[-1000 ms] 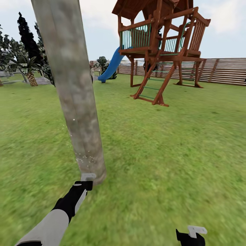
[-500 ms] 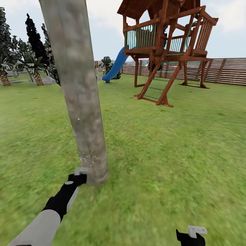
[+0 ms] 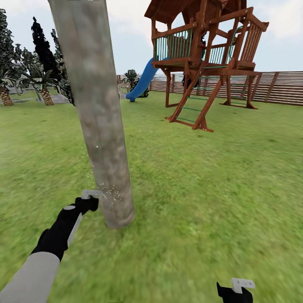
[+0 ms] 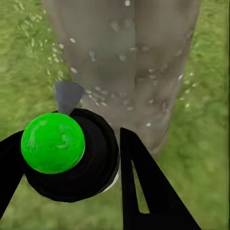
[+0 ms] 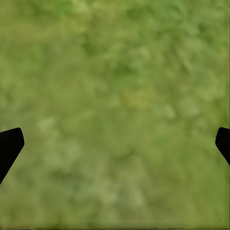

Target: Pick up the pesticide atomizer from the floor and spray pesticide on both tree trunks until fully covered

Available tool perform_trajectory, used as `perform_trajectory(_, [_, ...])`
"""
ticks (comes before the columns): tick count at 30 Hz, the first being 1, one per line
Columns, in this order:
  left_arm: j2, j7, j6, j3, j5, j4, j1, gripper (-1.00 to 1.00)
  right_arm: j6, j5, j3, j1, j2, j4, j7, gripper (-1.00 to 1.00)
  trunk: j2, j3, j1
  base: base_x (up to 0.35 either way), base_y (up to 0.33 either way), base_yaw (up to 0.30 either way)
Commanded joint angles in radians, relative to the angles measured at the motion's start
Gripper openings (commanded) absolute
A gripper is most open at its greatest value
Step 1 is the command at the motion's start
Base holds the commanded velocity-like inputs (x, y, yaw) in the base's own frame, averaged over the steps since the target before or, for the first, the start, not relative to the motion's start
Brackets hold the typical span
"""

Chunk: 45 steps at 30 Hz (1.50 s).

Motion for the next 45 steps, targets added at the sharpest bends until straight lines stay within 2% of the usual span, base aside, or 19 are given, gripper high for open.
perform_trajectory(1, [-0.006, -0.001, 0.002, -0.005, -0.001, -0.007, 0.0, -1.0, 0.0, 0.0, 0.0, 0.0, 0.0, 0.0, 0.0, 1.0, 0.0, 0.0, 0.0, -0.274, 0.0, 0.0])
perform_trajectory(6, [-0.055, -0.002, 0.046, -0.011, -0.002, -0.065, -0.001, -1.0, 0.0, 0.0, 0.0, 0.0, 0.0, 0.0, 0.0, 1.0, 0.0, 0.0, 0.0, -0.118, 0.0, 0.0])
perform_trajectory(10, [-0.028, -0.005, 0.179, -0.001, -0.002, -0.128, -0.012, -1.0, 0.0, 0.0, 0.0, 0.0, 0.0, 0.0, 0.0, 1.0, 0.0, 0.0, 0.0, -0.002, 0.0, 0.0])
perform_trajectory(12, [-0.024, -0.005, 0.19, -0.005, -0.001, -0.133, -0.011, -1.0, 0.0, 0.0, 0.0, 0.0, 0.0, 0.0, 0.0, 1.0, 0.0, 0.0, 0.0, 0.0, 0.0, 0.0])
perform_trajectory(15, [-0.061, -0.005, 0.21, -0.059, -0.001, -0.174, -0.005, -1.0, 0.0, -0.001, 0.0, 0.0, 0.0, 0.0, 0.0, 1.0, 0.0, 0.0, 0.0, 0.0, 0.0, 0.0])
perform_trajectory(17, [-0.07, -0.005, 0.304, -0.117, 0.001, -0.294, -0.003, -1.0, 0.0, 0.0, 0.0, 0.0, 0.0, 0.0, 0.0, 1.0, 0.0, 0.0, 0.0, 0.0, 0.0, 0.0])
perform_trajectory(20, [-0.056, -0.032, 0.332, -0.1, 0.0, -0.35, -0.001, -1.0, 0.0, -0.001, 0.0, 0.0, 0.0, 0.0, 0.0, 1.0, 0.0, 0.0, 0.0, 0.0, 0.0, 0.0])
perform_trajectory(22, [-0.022, -0.163, 0.337, 0.025, -0.009, -0.357, -0.001, -1.0, 0.0, 0.0, 0.0, 0.0, 0.0, 0.0, 0.0, 1.0, 0.0, 0.0, 0.0, 0.0, 0.0, 0.0])
perform_trajectory(24, [-0.004, -0.194, 0.338, 0.043, -0.011, -0.357, -0.001, -1.0, 0.0, -0.001, 0.0, 0.0, 0.0, 0.0, 0.0, 1.0, 0.0, 0.0, 0.0, 0.0, 0.0, 0.0])
perform_trajectory(26, [-0.008, -0.203, 0.339, 0.036, -0.015, -0.357, -0.001, -1.0, 0.0, -0.001, 0.0, 0.0, 0.0, 0.0, 0.001, 1.0, 0.0, 0.0, 0.0, 0.0, 0.0, 0.0])
perform_trajectory(29, [-0.021, -0.201, 0.407, -0.074, -0.019, -0.366, -0.011, -1.0, 0.0, -0.001, 0.0, 0.0, 0.0, 0.0, 0.001, 1.0, 0.0, 0.0, 0.0, 0.0, 0.0, 0.0])
perform_trajectory(31, [-0.03, -0.2, 0.489, -0.11, -0.018, -0.425, -0.015, -1.0, 0.0, -0.001, 0.0, 0.0, 0.0, 0.0, 0.003, 1.0, 0.0, 0.0, 0.0, 0.0, 0.0, 0.0])
perform_trajectory(32, [-0.025, -0.202, 0.503, -0.104, -0.016, -0.447, -0.02, -1.0, 0.0, -0.001, 0.0, 0.0, 0.0, 0.0, 0.003, 1.0, 0.0, 0.0, 0.0, 0.0, 0.0, 0.0])
perform_trajectory(34, [-0.015, -0.207, 0.532, -0.034, -0.014, -0.472, -0.032, -1.0, 0.0, 0.0, 0.0, 0.0, 0.0, 0.0, 0.003, 1.0, 0.0, 0.0, 0.0, 0.0, 0.0, 0.0])
perform_trajectory(36, [0.022, -0.21, 0.584, 0.021, -0.012, -0.481, -0.066, -1.0, 0.0, 0.0, 0.0, 0.0, 0.0, 0.0, 0.003, 1.0, 0.0, 0.0, 0.0, 0.0, 0.0, 0.0])
perform_trajectory(38, [0.021, -0.211, 0.592, 0.015, -0.011, -0.486, -0.073, -1.0, 0.0, -0.001, 0.0, 0.0, 0.0, 0.0, 0.003, 1.0, 0.0, 0.0, 0.0, 0.0, 0.0, 0.0])
perform_trajectory(40, [0.016, -0.208, 0.601, -0.093, -0.011, -0.494, -0.077, -1.0, 0.0, 0.0, 0.0, 0.0, 0.0, 0.0, 0.003, 1.0, 0.0, 0.0, 0.0, 0.0, 0.0, 0.0])
perform_trajectory(42, [0.01, -0.208, 0.618, -0.135, -0.01, -0.53, -0.115, -1.0, 0.0, 0.0, 0.0, 0.0, 0.0, 0.0, 0.003, 1.0, 0.0, 0.0, 0.0, 0.0, 0.0, 0.0])
perform_trajectory(45, [0.024, -0.209, 0.623, -0.052, -0.002, -0.53, -0.152, -1.0, 0.0, -0.001, 0.0, 0.0, 0.0, 0.0, 0.003, 1.0, 0.0, 0.0, 0.0, 0.0, 0.0, 0.0])
